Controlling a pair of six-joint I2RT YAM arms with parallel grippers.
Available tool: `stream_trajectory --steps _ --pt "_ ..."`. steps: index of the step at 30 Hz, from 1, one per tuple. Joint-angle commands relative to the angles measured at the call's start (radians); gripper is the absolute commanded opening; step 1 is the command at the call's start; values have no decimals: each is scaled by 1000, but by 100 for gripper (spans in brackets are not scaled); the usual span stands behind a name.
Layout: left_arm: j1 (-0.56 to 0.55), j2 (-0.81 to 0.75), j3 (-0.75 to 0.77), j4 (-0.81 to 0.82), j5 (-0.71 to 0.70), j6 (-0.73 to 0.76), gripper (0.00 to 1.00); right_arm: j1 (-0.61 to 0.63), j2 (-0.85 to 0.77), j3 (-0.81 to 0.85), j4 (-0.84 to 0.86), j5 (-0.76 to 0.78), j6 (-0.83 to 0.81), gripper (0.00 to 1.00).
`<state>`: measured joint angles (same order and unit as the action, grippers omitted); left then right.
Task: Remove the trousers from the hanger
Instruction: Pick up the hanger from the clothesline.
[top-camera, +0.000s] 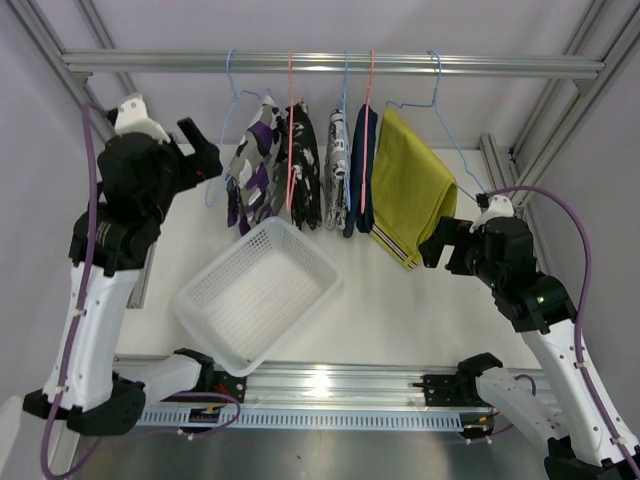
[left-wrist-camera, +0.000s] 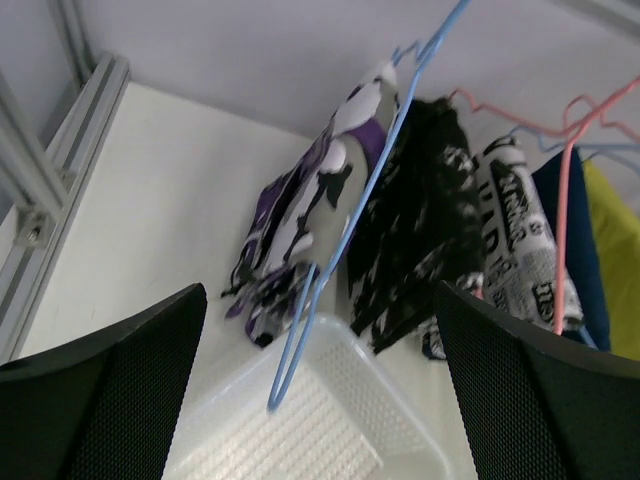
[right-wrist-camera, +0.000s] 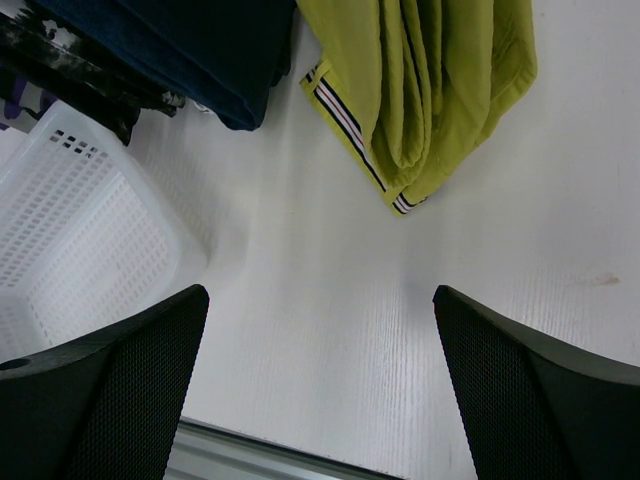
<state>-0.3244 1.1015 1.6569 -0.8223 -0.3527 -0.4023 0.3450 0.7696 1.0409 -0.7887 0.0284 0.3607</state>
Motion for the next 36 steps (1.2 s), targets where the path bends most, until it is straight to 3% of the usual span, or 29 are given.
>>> stream_trajectory --steps 1,3,4,7,13,17,20,27,32,36 --pt "106 137 113 60 374 31 99 3 3 -19 42 -18 -28 100" --pt "145 185 135 93 521 17 97 3 8 -24 42 -16 -34 99" --pt "184 210 138 109 687 11 95 3 10 -27 40 -16 -39 99" --pt "225 282 138 181 825 3 89 8 7 -30 37 -5 -43 100" --pt "266 365 138 195 896 39 80 12 7 -36 40 2 -46 99" --pt "291 394 101 268 1010 -21 53 14 8 -42 45 -2 -48 99" --pt "294 368 29 409 1138 -87 45 14 7 -47 46 -5 -46 99" --pt "303 307 -29 535 1213 -138 43 15 13 -41 43 10 -40 99" --pt "320 319 -90 721 1336 -305 43 15 27 -28 31 2 -26 99" --pt "358 320 -123 816 1356 -352 31 15 28 -22 19 13 -20 100"
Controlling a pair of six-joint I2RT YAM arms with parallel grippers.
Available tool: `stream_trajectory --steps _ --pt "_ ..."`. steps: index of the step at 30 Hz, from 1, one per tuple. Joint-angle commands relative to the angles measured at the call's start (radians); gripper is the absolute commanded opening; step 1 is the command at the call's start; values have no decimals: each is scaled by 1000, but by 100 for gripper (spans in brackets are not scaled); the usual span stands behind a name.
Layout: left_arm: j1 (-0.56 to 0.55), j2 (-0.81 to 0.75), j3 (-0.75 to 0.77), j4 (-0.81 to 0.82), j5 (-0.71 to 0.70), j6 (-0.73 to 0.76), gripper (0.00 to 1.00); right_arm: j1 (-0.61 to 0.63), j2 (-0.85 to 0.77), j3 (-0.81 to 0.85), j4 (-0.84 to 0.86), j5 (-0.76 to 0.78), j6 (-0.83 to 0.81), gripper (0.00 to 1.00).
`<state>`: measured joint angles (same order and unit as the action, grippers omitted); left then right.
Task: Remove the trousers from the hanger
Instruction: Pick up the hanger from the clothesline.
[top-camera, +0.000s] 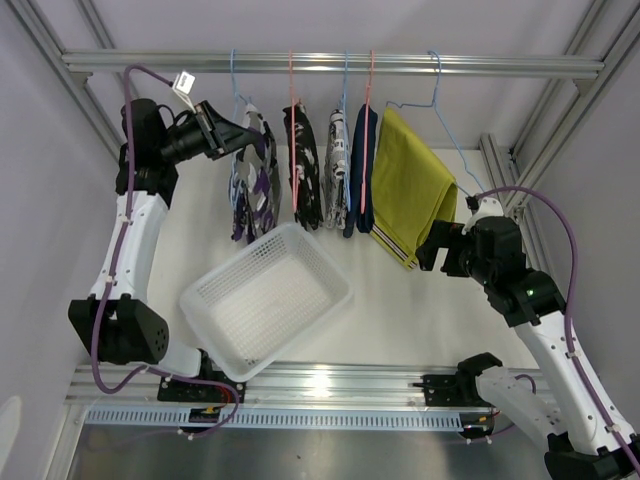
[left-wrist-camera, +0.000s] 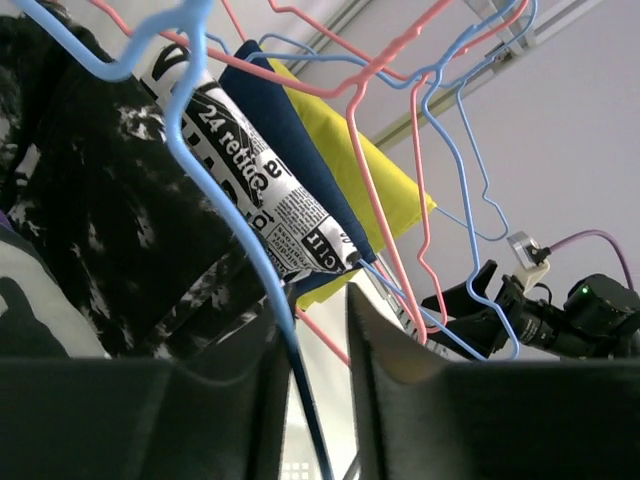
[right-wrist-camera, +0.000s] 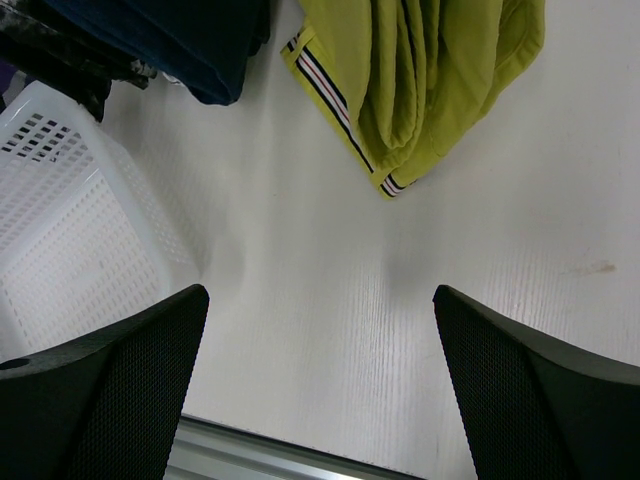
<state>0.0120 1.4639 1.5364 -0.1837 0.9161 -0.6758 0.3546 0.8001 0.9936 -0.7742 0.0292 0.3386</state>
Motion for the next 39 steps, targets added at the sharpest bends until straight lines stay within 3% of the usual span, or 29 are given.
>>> stream_trajectory --steps 1,6,15,29,39 --pt "23 -36 7 178 89 -79 28 6 -2 27 3 20 2 100" --pt "23 -8 11 230 107 -122 1 7 1 34 3 18 20 99" --pt "23 -14 5 378 84 -212 0 14 19 36 6 28 34 99" --pt "25 -174 83 208 -147 -133 0 41 54 23 27 49 59 99" --pt "52 -244 76 233 -249 -159 0 75 76 43 36 60 77 99"
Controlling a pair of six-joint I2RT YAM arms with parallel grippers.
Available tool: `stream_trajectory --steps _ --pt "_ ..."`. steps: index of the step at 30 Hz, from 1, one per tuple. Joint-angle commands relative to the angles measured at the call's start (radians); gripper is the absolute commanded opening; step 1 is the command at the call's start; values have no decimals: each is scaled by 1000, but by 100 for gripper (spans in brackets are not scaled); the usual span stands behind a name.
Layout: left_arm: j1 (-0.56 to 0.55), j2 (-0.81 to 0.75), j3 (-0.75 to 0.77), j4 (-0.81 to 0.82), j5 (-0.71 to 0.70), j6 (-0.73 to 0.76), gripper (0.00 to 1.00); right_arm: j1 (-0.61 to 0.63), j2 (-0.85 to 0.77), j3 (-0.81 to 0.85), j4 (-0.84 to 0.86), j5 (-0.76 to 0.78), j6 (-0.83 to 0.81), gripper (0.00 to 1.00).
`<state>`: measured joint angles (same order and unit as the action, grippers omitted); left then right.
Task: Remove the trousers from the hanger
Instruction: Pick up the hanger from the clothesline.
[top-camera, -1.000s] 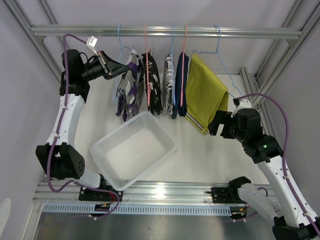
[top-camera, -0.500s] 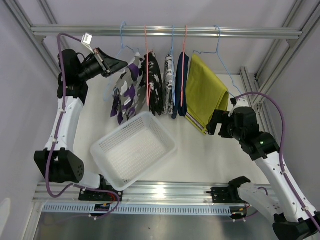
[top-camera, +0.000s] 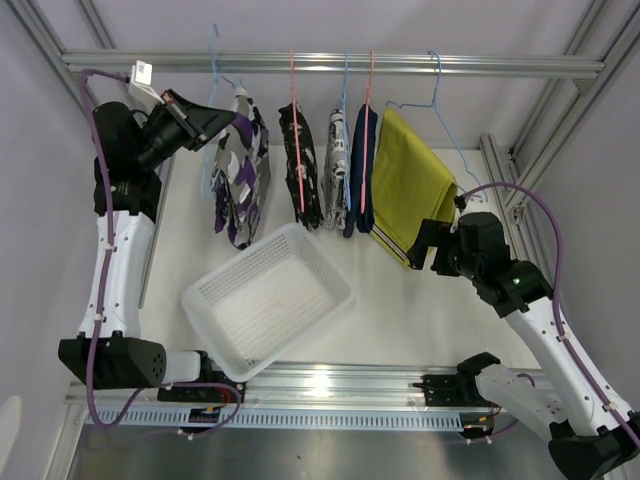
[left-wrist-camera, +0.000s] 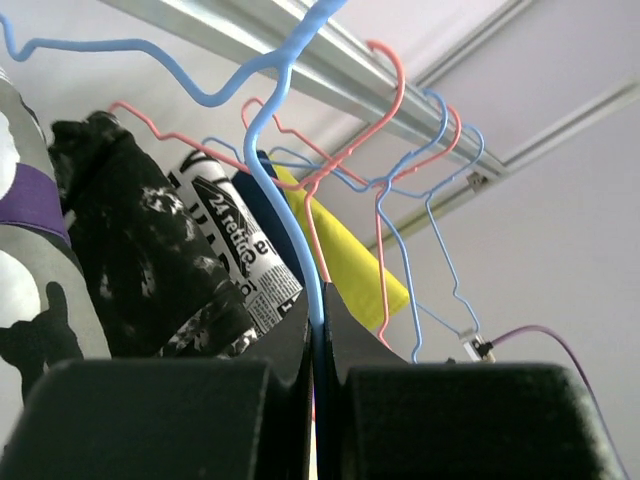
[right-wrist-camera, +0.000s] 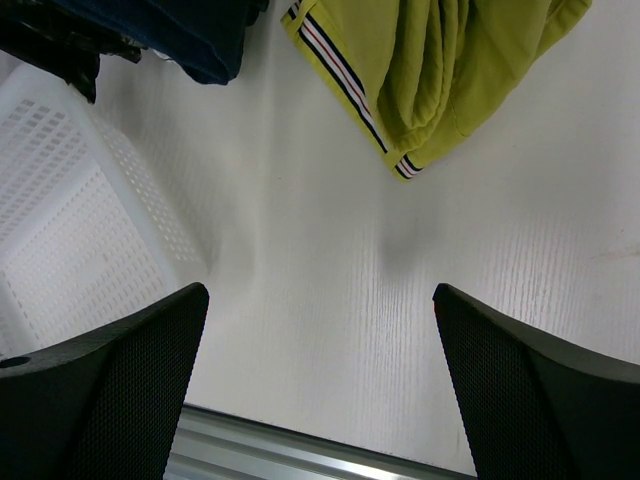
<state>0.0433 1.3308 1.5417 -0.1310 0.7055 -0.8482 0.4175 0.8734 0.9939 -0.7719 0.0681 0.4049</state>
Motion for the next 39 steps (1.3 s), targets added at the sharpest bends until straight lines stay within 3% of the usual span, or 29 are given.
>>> stream_trajectory --steps 1,13,21,29,32,39 --pt "23 -120 75 180 -46 12 1 15 6 48 33 25 9 99" --pt "-2 -260 100 -49 -146 142 1 119 62 242 31 160 -28 100" --pt "-204 -326 150 -196 -395 320 1 216 171 527 43 199 -89 99" --pt "-359 -386 115 -207 -604 434 0 516 459 885 66 352 -230 100" --pt "-425 -418 22 -171 -701 491 1 656 536 946 91 429 -290 100" --pt "-442 -510 -133 -85 -796 495 1 826 650 838 250 458 -317 99"
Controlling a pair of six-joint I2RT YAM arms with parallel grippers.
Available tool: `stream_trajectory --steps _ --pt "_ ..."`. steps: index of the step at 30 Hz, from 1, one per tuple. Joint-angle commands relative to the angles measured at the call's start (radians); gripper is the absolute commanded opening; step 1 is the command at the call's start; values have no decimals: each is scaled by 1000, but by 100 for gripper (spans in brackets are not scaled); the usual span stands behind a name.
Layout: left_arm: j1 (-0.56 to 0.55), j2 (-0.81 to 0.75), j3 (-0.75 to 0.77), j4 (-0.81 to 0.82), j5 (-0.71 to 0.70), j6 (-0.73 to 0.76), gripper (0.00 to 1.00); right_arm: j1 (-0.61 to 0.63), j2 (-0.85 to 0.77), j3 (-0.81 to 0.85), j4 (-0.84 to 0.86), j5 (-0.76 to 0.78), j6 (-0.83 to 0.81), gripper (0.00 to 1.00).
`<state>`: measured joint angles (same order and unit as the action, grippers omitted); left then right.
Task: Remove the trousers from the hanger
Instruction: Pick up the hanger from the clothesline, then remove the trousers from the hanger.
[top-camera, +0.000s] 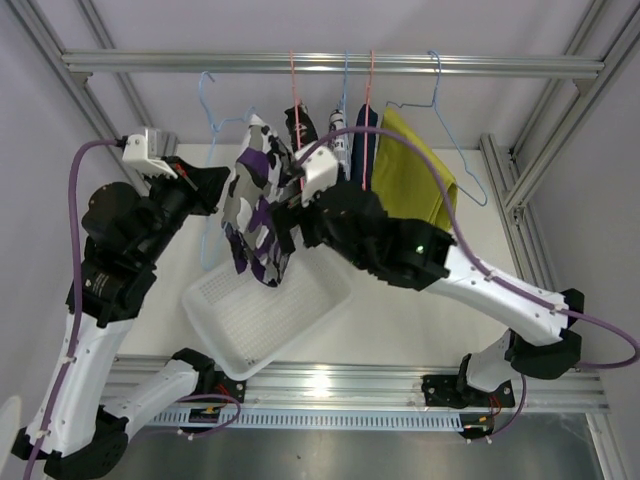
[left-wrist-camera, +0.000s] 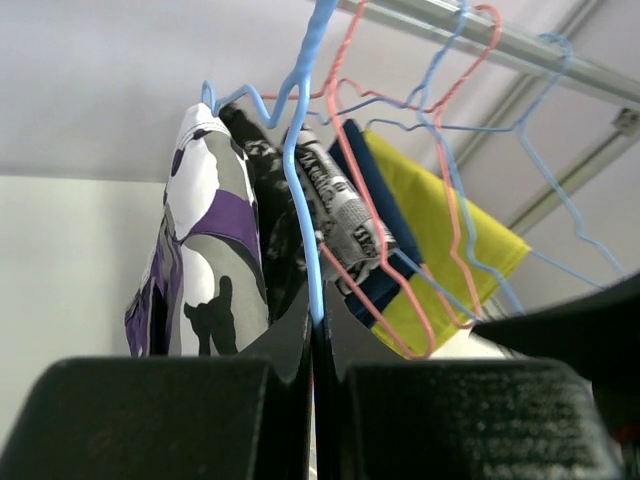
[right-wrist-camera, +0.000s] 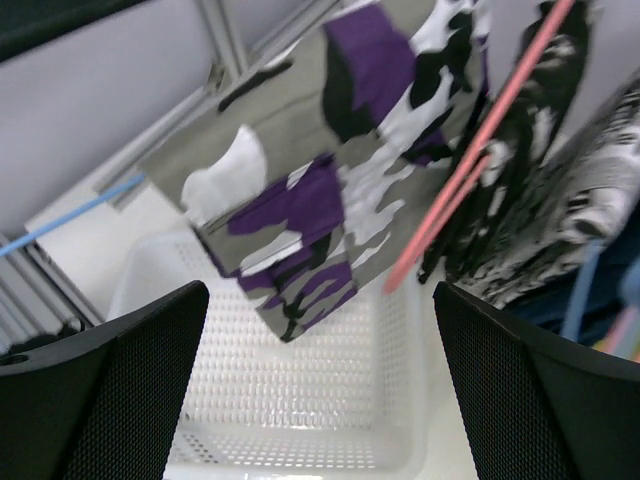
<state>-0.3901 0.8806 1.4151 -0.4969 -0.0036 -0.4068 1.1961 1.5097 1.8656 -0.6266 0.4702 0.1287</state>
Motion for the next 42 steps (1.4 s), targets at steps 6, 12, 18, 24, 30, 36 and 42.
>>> stream_trajectory --steps 6,12,18,24,30,36,42 --pt "-59 -63 -62 268 -186 86 0 88 87 -82 168 42 -61 99" --pt "-96 -58 -97 276 -254 102 0 143 103 -154 290 51 -124 99" --pt "-96 -72 -107 278 -269 94 1 171 129 -210 431 103 -190 100" --pt "-98 -78 -116 279 -263 86 0 146 188 -260 564 101 -221 99" --pt "-96 -78 -119 281 -251 76 0 100 236 -250 616 65 -212 99" --pt "-96 -81 -123 281 -251 74 0 46 274 -218 669 58 -212 100" --pt "-96 -81 -127 284 -245 72 0 5 297 -180 691 42 -207 99"
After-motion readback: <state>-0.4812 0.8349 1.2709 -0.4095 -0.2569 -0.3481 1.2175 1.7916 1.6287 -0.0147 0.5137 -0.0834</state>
